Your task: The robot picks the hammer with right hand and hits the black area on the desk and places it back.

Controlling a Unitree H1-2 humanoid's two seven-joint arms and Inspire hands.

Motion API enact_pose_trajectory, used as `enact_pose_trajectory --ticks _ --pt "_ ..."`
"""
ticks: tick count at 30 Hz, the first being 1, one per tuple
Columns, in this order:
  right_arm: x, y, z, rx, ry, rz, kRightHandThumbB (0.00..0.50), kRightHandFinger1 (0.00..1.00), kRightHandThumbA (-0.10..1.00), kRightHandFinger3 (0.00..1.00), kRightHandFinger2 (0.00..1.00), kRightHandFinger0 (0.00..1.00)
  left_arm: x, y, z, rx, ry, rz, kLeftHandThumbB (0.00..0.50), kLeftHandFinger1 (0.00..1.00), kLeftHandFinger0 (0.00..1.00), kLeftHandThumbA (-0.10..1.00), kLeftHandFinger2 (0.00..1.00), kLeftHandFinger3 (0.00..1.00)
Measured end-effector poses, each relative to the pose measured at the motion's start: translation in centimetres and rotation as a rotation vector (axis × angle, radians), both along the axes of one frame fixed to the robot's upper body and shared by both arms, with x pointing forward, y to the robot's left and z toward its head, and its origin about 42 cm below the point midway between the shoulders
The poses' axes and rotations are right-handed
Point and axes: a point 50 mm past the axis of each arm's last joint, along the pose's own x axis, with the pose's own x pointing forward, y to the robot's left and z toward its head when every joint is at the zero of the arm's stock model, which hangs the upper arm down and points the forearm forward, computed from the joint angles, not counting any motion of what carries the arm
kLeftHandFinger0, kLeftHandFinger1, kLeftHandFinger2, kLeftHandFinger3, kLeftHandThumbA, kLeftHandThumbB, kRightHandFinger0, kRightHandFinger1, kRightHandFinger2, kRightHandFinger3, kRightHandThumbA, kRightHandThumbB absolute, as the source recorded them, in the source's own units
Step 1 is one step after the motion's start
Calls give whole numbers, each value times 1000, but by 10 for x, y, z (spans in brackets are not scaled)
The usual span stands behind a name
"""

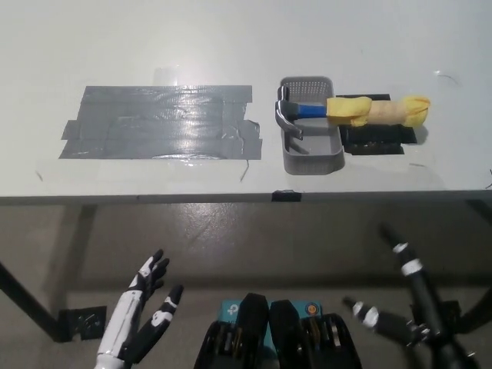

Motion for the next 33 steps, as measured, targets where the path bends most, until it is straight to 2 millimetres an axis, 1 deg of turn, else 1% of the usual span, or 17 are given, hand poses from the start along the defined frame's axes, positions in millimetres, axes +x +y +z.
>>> enact_pose_trajectory --ticks 3,5,7,8,9,10,11,12,14,16,18,24,29,32,33 --pt "11 -4 19 -51 -79 -22 239 1000 879 1000 1000 1000 1 -2 1 0 -4 -5 64 1000 1000 768 1000 1000" --pt "23 -6 33 -93 -128 -27 233 1000 890 1000 1000 1000 1 -2 1 1 -3 -6 62 1000 1000 769 1000 1000" --pt "37 -7 49 -144 -173 -33 252 1000 938 1000 1000 1000 1 -2 1 2 -3 -6 52 1000 1000 767 1000 1000" --pt "43 -7 55 -169 -190 -36 255 1000 944 1000 1000 1000 1 -1 1 2 -3 -6 58 1000 1000 767 1000 1000" --pt "48 -8 61 -195 -202 -41 270 1000 961 1000 1000 1000 1 -1 1 3 -2 -6 62 1000 1000 773 1000 1000" --pt "56 -8 71 -234 -224 -48 278 1000 974 1000 1000 1000 1 -1 1 3 -2 -6 60 1000 1000 774 1000 1000" --pt "62 -8 78 -260 -241 -52 260 1000 943 1000 1000 1000 1 -1 1 4 -2 -7 53 1000 1000 768 1000 1000" --pt "68 -8 85 -284 -255 -57 288 1000 981 1000 1000 1000 1 -1 1 4 -3 -7 50 1000 1000 766 1000 1000" --pt "81 -7 94 -345 -267 -71 306 1000 1000 1000 1000 1000 1 0 1 5 -2 -8 46 1000 1000 766 1000 1000" --pt "91 -4 95 -390 -259 -78 305 1000 1000 1000 1000 1000 1 0 1 6 -2 -8 39 1000 1000 758 1000 1000" --pt "106 0 93 -459 -235 -86 301 1000 1000 1000 1000 1000 1 0 1 6 -1 -8 48 1000 1000 752 1000 1000" --pt "137 18 81 -626 -171 -91 309 1000 981 1000 1000 1000 1 1 1 7 -2 -7 38 1000 1000 773 1000 1000" --pt "155 25 78 -723 -149 -117 314 1000 977 1000 1000 1000 1 1 1 7 -2 -6 37 1000 1000 761 1000 1000" --pt "161 27 74 -761 -130 -127 313 1000 983 1000 1000 1000 2 1 1 7 -2 -6 39 1000 1000 762 1000 1000" --pt "163 27 72 -770 -124 -130 311 1000 1000 1000 1000 1000 2 1 1 7 -2 -6 41 1000 1000 762 1000 1000"
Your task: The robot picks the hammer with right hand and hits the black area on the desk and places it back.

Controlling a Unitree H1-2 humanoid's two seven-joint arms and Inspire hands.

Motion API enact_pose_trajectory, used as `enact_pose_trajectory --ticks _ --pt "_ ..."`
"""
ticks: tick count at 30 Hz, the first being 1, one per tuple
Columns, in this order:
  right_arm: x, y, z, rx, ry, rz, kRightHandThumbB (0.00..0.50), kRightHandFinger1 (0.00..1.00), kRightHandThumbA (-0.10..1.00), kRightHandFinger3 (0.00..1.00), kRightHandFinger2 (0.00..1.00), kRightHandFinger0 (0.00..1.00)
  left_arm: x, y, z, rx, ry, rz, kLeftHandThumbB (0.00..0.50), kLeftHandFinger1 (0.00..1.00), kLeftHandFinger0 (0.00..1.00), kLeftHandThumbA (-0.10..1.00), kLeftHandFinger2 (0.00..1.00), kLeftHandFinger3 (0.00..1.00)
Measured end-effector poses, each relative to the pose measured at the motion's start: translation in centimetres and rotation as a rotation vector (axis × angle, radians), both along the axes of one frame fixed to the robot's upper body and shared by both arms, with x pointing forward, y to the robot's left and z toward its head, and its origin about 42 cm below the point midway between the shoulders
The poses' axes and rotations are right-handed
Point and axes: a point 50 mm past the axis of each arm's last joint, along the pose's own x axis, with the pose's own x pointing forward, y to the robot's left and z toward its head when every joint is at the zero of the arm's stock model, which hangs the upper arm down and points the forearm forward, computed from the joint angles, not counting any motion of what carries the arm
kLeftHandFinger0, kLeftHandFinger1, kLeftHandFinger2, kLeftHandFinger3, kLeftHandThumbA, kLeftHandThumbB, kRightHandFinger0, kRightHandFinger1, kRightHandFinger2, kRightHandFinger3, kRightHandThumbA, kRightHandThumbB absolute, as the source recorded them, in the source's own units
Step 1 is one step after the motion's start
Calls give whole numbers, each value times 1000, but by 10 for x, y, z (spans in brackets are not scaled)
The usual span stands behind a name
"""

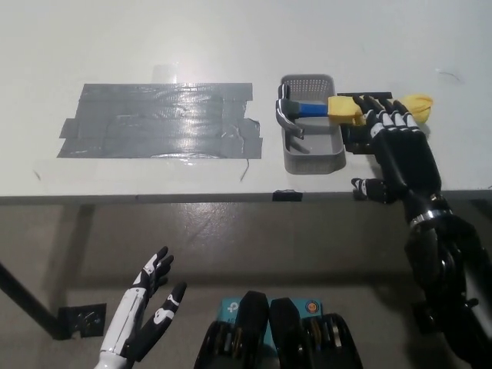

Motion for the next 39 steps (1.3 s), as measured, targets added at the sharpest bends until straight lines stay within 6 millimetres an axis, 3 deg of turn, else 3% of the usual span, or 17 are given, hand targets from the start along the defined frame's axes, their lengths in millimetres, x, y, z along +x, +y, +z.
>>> enact_pose_trajectory --ticks 7,18,39 --pt "7 -2 -4 -34 16 -46 302 1000 1000 1000 1000 1000 0 0 0 0 -1 0 51 1000 1000 780 1000 1000" --pt "21 -2 7 -60 -47 -87 284 1000 1000 1000 1000 1000 1 0 1 1 -3 0 31 1000 996 774 1000 1000" --pt "46 4 8 -115 -83 -119 273 1000 1000 1000 1000 1000 4 0 3 -3 -10 -1 6 1000 859 749 1000 1000"
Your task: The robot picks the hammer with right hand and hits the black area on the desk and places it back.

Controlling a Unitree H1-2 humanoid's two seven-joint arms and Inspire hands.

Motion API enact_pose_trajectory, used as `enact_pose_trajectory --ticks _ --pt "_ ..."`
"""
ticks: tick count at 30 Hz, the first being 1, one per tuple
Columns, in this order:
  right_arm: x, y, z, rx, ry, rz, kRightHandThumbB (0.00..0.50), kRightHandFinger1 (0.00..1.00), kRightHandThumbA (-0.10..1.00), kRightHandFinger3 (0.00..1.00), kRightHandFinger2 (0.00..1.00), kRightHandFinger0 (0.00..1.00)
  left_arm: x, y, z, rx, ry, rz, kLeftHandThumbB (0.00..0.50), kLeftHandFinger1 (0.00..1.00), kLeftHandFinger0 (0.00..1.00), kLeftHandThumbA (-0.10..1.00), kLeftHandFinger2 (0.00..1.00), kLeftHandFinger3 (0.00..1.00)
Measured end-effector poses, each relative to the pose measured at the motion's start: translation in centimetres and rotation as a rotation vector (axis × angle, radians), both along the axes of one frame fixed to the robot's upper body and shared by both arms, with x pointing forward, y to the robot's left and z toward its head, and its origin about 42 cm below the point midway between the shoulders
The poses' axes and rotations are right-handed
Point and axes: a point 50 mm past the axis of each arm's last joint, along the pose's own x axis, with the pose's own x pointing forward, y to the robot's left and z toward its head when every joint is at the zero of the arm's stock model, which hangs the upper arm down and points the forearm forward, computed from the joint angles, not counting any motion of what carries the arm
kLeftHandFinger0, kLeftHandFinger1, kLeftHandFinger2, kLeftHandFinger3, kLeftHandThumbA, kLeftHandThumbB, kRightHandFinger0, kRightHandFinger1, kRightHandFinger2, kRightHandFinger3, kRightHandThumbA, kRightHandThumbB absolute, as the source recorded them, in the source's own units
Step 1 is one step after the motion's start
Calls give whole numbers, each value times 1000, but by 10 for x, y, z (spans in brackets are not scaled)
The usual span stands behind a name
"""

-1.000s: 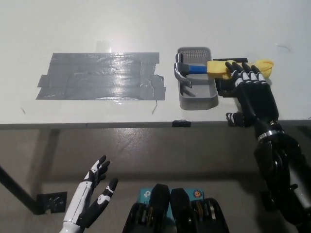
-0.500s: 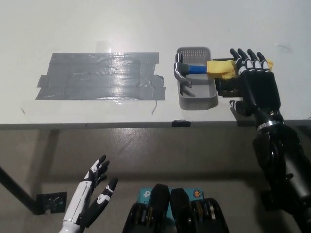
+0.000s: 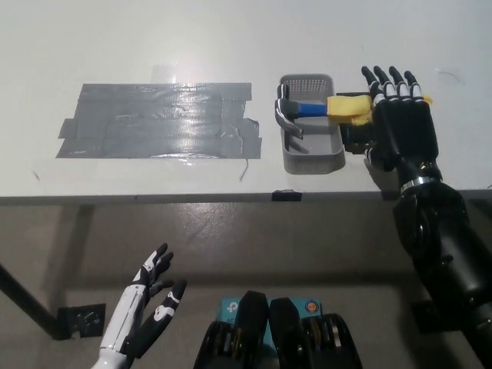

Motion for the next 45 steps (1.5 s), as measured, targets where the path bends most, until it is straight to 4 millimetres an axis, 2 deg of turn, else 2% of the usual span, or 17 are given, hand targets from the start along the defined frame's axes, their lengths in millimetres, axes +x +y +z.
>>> enact_pose_trajectory --ticks 12,20,31,36,40,45 --pt "13 2 2 -34 -1 -9 252 1000 1000 1000 1000 1000 0 0 1 -5 0 -5 4 1000 856 726 1000 1000" --pt "18 8 7 -53 -3 -4 253 1000 1000 1000 1000 1000 0 -1 0 -10 2 -11 20 1000 860 725 1000 1000" --pt "27 8 -5 -83 41 -29 261 1000 1000 1000 1000 1000 1 -1 1 -11 -1 -13 22 1000 839 734 1000 1000" --pt "35 9 -2 -95 49 -41 268 1000 997 1000 1000 1000 2 -1 3 -10 -6 -14 22 1000 827 721 1000 1000" --pt "41 11 4 -101 46 -46 269 1000 992 1000 1000 1000 2 -1 3 -10 -6 -14 3 999 824 697 1000 1000" --pt "45 11 7 -104 44 -49 271 1000 989 1000 1000 1000 2 -1 4 -11 -6 -14 12 996 827 709 1000 1000"
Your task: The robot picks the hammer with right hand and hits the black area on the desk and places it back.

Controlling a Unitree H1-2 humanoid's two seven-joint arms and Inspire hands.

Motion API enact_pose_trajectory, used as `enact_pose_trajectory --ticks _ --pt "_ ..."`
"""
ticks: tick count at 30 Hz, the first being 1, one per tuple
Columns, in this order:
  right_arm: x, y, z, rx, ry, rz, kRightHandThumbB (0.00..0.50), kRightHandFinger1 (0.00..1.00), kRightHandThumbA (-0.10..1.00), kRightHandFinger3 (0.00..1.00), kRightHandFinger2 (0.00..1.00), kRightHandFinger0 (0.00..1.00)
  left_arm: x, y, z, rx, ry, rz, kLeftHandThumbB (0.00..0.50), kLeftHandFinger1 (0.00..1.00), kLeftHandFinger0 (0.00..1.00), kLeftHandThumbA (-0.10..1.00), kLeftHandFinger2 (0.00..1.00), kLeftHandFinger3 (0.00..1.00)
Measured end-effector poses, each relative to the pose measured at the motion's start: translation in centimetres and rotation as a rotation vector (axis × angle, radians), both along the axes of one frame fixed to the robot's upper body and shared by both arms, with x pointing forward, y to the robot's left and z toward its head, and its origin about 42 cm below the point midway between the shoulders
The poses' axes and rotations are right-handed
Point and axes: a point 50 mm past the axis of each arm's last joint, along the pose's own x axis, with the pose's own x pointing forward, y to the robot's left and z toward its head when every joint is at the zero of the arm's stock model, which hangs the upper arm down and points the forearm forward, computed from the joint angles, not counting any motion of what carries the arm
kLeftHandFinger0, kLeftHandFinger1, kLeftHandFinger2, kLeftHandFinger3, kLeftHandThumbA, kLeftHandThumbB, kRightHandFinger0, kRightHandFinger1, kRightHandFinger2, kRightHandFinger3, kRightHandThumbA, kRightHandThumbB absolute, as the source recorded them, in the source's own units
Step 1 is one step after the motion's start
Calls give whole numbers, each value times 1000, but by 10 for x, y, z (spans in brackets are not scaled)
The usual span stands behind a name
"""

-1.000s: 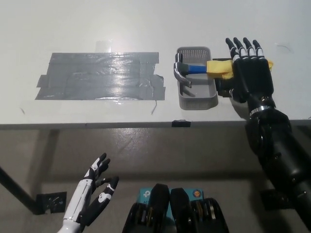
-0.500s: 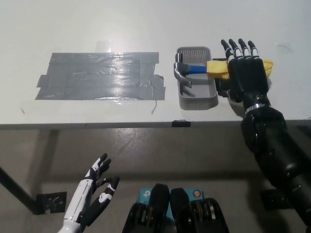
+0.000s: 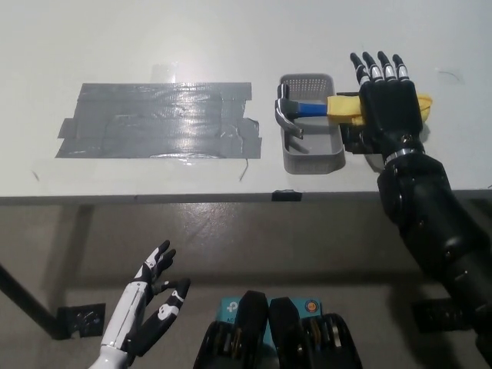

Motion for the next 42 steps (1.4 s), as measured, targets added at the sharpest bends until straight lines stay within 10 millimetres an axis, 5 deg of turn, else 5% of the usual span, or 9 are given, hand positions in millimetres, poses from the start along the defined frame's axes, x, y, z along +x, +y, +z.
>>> enact_pose_trajectory --ticks 10,11,13,14,17,23,32,36,42 --pt "4 -2 -6 -7 4 -17 228 849 697 920 813 987 0 0 0 0 7 -3 11 975 801 702 1000 1000" --pt "4 -3 -9 -11 1 -20 226 762 633 840 743 876 0 0 0 1 8 -5 10 974 800 703 1000 1000" --pt "3 -6 -14 -19 -11 -21 227 17 -88 296 208 14 0 0 0 1 8 -7 5 955 780 702 1000 1000" --pt "3 -7 -16 -21 -17 -21 237 1 -100 201 235 1 0 0 0 1 9 -8 11 953 778 702 1000 1000" --pt "2 -12 -25 -26 -31 -15 225 142 -100 394 623 0 0 0 0 1 9 -10 12 949 773 700 1000 1000" --pt "-1 -16 -33 4 -79 39 174 343 -100 820 762 0 1 -1 0 1 8 -11 0 932 756 682 1000 1000" --pt "0 -21 -26 178 -112 88 94 394 -100 903 789 0 2 -1 2 1 3 -15 0 915 748 663 997 1000" --pt "1 -24 -17 328 -102 56 88 194 -100 622 540 0 2 -1 2 1 3 -15 0 897 736 660 986 1000" --pt "1 -27 -9 527 -54 26 105 441 -100 901 848 5 2 -1 1 2 5 -15 0 876 715 664 980 1000"
